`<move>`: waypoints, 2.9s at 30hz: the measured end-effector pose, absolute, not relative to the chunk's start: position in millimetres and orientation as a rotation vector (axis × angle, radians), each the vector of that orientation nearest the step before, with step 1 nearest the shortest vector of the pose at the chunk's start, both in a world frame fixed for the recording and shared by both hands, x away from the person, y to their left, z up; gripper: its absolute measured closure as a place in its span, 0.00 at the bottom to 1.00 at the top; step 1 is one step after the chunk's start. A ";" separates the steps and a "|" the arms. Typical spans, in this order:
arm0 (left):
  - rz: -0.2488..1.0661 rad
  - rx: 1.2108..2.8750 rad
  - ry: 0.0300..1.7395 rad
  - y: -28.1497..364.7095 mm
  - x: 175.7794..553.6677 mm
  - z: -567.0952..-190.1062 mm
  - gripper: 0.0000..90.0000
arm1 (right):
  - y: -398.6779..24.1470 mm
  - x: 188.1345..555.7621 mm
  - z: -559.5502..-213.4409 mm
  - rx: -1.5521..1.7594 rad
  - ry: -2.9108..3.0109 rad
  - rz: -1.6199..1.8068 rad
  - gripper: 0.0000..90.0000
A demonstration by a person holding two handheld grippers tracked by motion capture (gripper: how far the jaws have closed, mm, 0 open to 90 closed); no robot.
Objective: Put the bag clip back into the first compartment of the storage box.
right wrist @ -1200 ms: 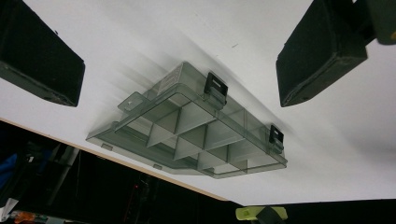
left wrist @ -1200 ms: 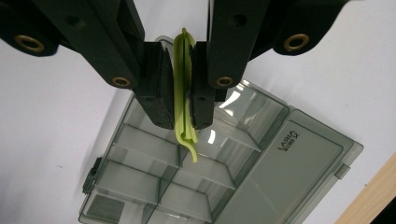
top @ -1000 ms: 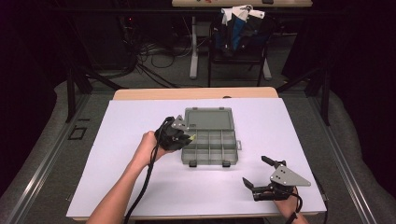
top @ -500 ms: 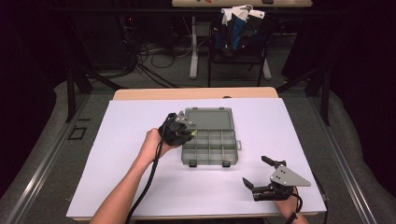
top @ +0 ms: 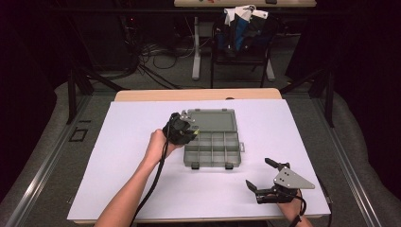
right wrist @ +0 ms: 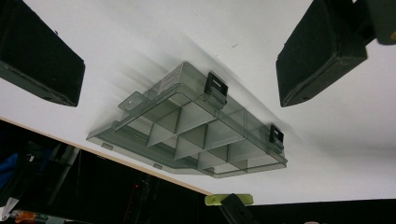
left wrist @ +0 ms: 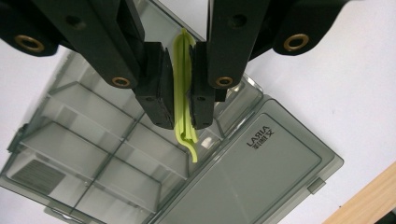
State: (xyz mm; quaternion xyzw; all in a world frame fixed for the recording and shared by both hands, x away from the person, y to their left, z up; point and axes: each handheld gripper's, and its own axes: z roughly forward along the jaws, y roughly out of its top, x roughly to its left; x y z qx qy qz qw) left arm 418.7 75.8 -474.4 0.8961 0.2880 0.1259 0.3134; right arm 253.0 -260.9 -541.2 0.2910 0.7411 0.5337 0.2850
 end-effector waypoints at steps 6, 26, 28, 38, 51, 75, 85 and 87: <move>0.336 2.344 0.804 74.4 423.0 -480.3 0.89 | -261.0 253.4 -541.3 0.777 1.984 1.421 0.01; 0.321 2.328 0.877 72.3 433.4 -495.2 0.89 | -261.1 253.2 -541.3 0.784 1.972 1.420 0.01; 0.319 2.330 0.879 72.3 434.0 -496.2 0.89 | -261.1 253.1 -541.2 0.783 1.972 1.418 0.01; 0.307 2.338 0.905 72.2 437.1 -502.1 0.89 | -261.2 252.9 -541.3 0.784 1.974 1.425 0.01; 0.302 2.348 0.916 71.6 438.6 -505.7 0.89 | -261.1 253.1 -541.4 0.780 1.972 1.425 0.01; 0.321 2.316 0.887 90.5 425.0 -502.2 0.11 | -263.0 254.2 -541.8 0.784 1.979 1.426 0.01; 0.353 2.300 0.881 104.4 407.7 -496.2 0.00 | -261.1 253.0 -541.5 0.784 1.979 1.423 0.01; 0.355 2.296 0.877 107.3 404.5 -494.8 0.00 | -260.8 252.8 -541.8 0.776 1.992 1.421 0.01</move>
